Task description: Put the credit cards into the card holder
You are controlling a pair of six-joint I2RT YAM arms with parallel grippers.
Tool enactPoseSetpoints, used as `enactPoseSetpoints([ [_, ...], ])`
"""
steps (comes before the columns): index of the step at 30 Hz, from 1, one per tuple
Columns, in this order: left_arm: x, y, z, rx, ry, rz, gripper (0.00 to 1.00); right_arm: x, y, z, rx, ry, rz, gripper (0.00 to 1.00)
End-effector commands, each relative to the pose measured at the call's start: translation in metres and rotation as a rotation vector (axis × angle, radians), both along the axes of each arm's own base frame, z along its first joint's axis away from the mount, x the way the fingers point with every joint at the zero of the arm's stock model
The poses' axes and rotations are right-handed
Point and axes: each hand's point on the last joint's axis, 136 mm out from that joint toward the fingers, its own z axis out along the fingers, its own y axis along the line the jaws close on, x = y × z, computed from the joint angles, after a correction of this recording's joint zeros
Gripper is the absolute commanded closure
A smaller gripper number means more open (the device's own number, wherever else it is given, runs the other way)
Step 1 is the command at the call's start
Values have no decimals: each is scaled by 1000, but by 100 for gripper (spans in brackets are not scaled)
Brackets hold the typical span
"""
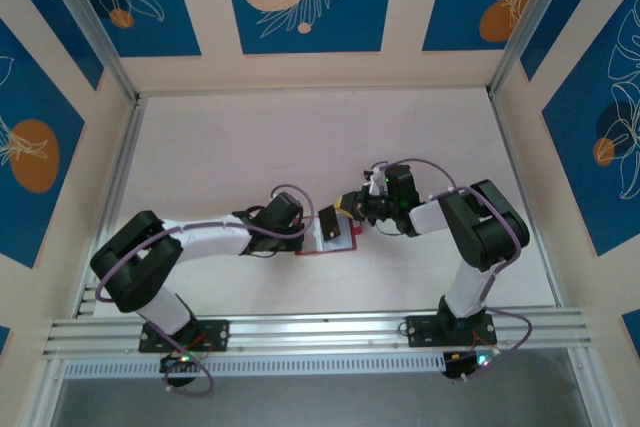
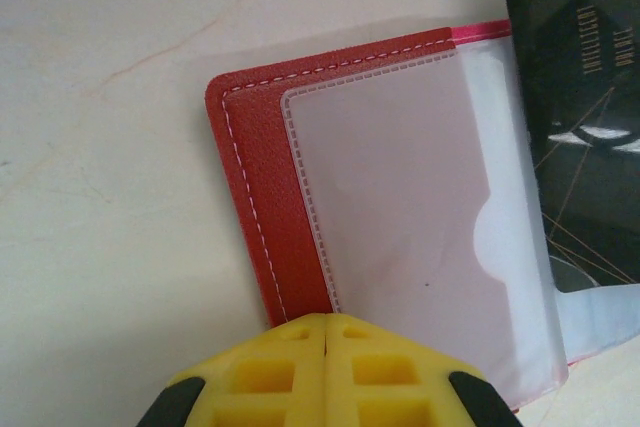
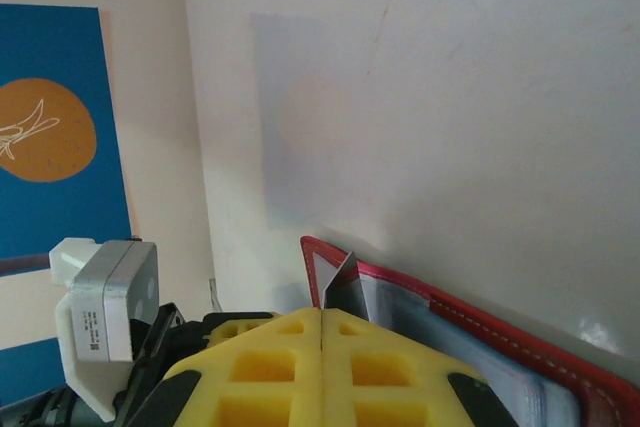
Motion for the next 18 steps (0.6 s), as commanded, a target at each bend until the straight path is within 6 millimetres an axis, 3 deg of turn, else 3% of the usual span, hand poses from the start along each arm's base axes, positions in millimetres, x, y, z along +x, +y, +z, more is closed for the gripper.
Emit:
enactPoseSetpoints([
  [1, -22, 2, -29, 54, 87, -49, 100, -6, 4, -4, 52, 37, 23, 100],
  [18, -22, 1, -29, 51, 86, -51, 100, -15, 2, -19, -9, 51, 17, 100],
])
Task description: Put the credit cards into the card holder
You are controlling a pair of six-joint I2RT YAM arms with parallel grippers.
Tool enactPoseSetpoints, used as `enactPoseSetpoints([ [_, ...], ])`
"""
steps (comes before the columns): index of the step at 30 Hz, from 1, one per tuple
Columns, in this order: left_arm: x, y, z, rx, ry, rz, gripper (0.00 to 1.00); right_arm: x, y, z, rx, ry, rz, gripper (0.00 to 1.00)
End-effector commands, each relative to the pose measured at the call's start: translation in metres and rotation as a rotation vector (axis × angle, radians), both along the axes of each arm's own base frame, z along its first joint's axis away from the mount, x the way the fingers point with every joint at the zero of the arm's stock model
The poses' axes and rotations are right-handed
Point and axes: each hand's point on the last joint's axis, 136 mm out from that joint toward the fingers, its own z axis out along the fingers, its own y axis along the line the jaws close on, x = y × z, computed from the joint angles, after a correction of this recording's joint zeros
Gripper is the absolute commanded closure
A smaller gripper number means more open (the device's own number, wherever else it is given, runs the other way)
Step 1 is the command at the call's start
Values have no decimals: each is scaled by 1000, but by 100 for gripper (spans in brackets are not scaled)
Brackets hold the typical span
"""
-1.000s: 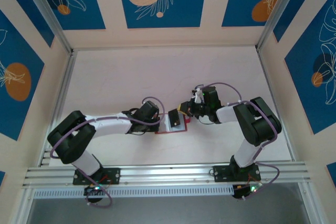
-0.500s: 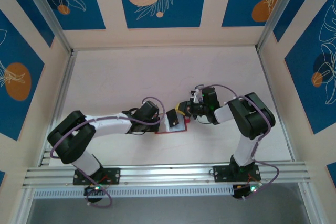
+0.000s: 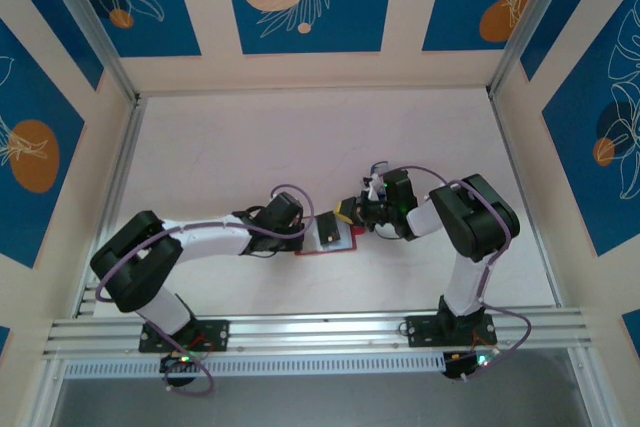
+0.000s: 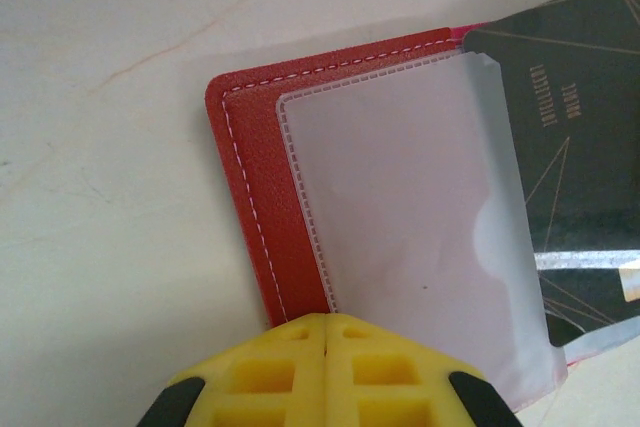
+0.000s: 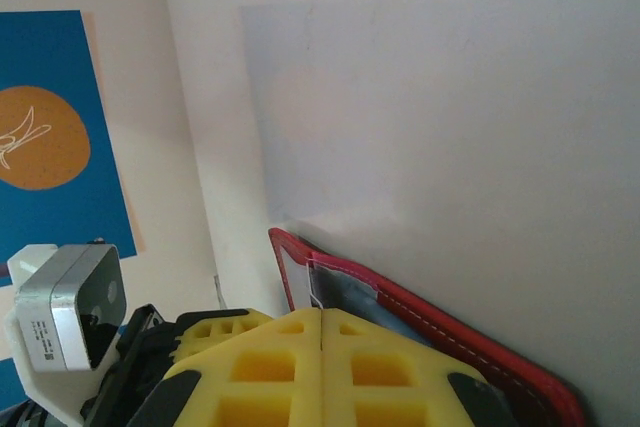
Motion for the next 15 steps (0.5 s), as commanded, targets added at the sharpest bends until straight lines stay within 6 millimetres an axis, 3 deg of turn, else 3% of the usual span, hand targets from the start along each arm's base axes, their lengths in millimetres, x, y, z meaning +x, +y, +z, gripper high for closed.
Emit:
enactPoseSetpoints([
  [1, -21, 0, -29, 50, 86, -51, 100, -10, 1, -1, -21, -13, 21, 100],
  [15, -21, -1, -28, 50, 87, -52, 100, -20, 3, -5, -76, -27, 24, 100],
])
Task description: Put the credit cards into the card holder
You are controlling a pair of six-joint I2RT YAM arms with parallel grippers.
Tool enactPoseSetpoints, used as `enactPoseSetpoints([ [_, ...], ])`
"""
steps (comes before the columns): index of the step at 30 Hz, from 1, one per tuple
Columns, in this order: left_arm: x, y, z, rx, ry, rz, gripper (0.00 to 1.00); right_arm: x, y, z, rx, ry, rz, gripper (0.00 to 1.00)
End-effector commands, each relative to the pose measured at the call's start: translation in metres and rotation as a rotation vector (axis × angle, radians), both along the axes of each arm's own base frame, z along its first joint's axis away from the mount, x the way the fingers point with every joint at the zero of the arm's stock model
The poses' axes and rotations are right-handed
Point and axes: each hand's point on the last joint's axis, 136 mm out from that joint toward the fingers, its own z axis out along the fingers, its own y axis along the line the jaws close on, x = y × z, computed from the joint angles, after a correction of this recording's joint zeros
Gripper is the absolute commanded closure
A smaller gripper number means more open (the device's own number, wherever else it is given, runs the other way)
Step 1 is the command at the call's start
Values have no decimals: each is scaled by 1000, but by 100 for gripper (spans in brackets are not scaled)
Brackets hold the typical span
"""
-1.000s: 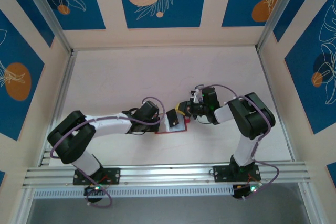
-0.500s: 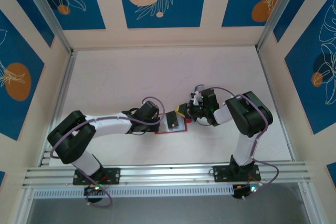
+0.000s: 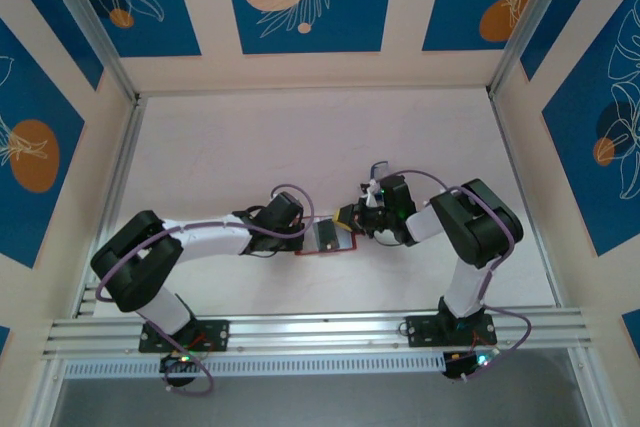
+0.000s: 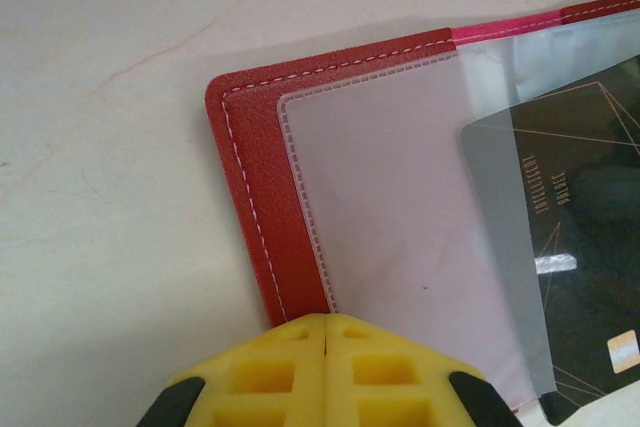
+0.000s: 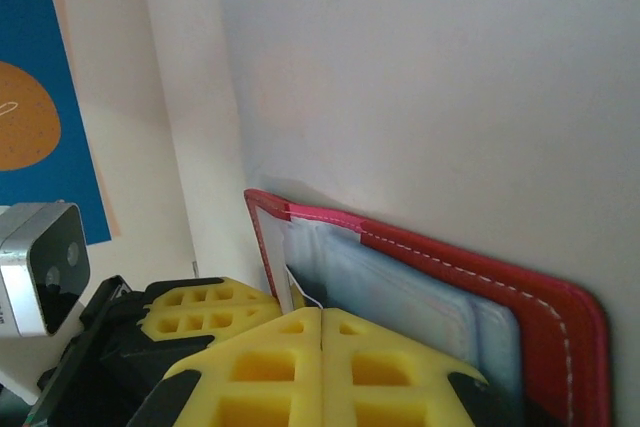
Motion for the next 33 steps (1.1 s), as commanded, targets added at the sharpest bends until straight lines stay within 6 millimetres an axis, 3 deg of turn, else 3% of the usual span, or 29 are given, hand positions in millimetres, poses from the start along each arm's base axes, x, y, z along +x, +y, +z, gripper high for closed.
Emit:
enactPoseSetpoints([
  [1, -21, -1, -28, 46, 85, -52, 100, -1, 2, 1, -34, -21, 6, 100],
  [18, -22, -1, -30, 44, 88, -52, 100, 13, 5, 3, -69, -37, -80, 100],
  [33, -22, -3, -30, 33, 89, -53, 100, -2, 14, 9, -145, -81, -177, 100],
])
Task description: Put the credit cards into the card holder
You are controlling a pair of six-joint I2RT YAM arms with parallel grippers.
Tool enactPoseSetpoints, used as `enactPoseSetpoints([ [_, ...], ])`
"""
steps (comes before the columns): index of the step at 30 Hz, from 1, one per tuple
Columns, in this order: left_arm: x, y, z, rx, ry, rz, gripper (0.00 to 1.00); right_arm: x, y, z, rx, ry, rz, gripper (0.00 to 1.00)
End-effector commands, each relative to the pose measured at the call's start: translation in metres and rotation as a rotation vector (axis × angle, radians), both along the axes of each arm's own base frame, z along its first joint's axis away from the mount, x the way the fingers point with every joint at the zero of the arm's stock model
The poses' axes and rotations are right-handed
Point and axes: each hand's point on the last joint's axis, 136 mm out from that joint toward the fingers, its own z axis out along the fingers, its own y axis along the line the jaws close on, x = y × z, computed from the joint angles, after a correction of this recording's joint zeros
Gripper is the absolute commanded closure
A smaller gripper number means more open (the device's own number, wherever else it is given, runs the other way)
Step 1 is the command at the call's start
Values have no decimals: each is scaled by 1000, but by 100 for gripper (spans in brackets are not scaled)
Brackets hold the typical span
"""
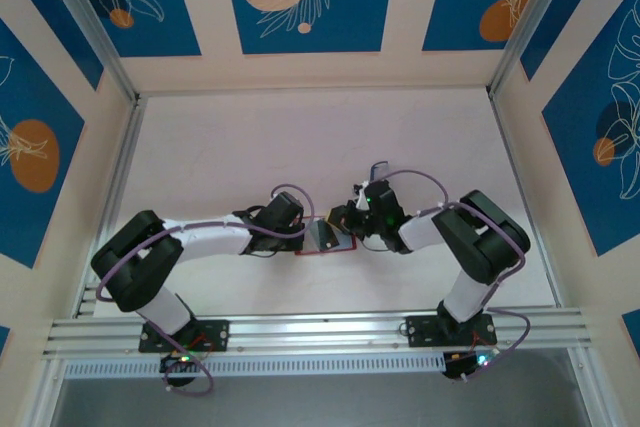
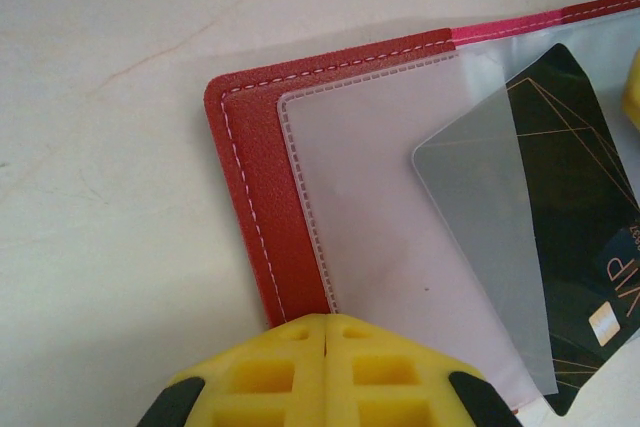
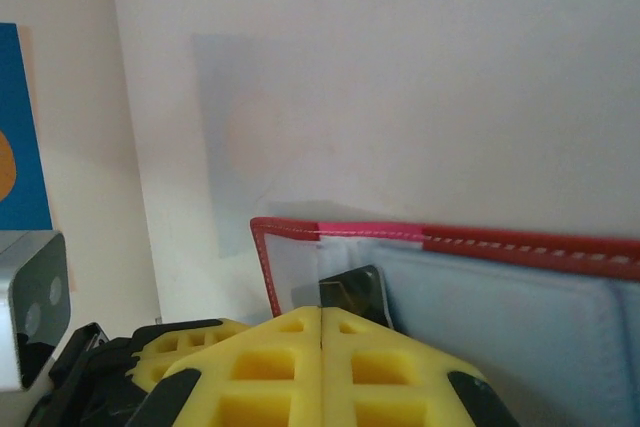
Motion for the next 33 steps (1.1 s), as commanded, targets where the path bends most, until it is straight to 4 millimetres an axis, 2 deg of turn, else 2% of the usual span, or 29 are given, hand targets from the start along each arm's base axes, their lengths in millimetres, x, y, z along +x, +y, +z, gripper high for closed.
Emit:
enactPoseSetpoints([
  [1, -22, -3, -29, 32, 87, -53, 100, 0, -4, 1, -36, -14, -49, 100],
  [4, -22, -3, -29, 32, 88, -56, 100, 1, -8, 6, -39, -22, -37, 100],
  [8, -23, -2, -27, 34, 85, -58, 100, -6, -11, 13, -136, -1, 49, 94],
  [11, -22, -3, -20, 29, 74, -71, 100, -16, -15, 20, -208, -8, 106, 78],
  [14, -20, -10, 0, -14, 47, -83, 100, -22, -18, 22, -262, 8, 151, 73],
  [19, -10, -17, 38, -48, -14, -88, 100, -24, -20, 19, -297, 32, 178, 76],
  [24, -4, -25, 62, -77, -41, -99, 100, -25, -19, 15, -298, 46, 187, 77],
  [27, 0, -31, 63, -75, -36, -110, 100, -26, -20, 15, -295, 50, 189, 77],
  [33, 11, -41, 47, -48, -14, -103, 100, -27, -21, 18, -288, 57, 197, 77],
])
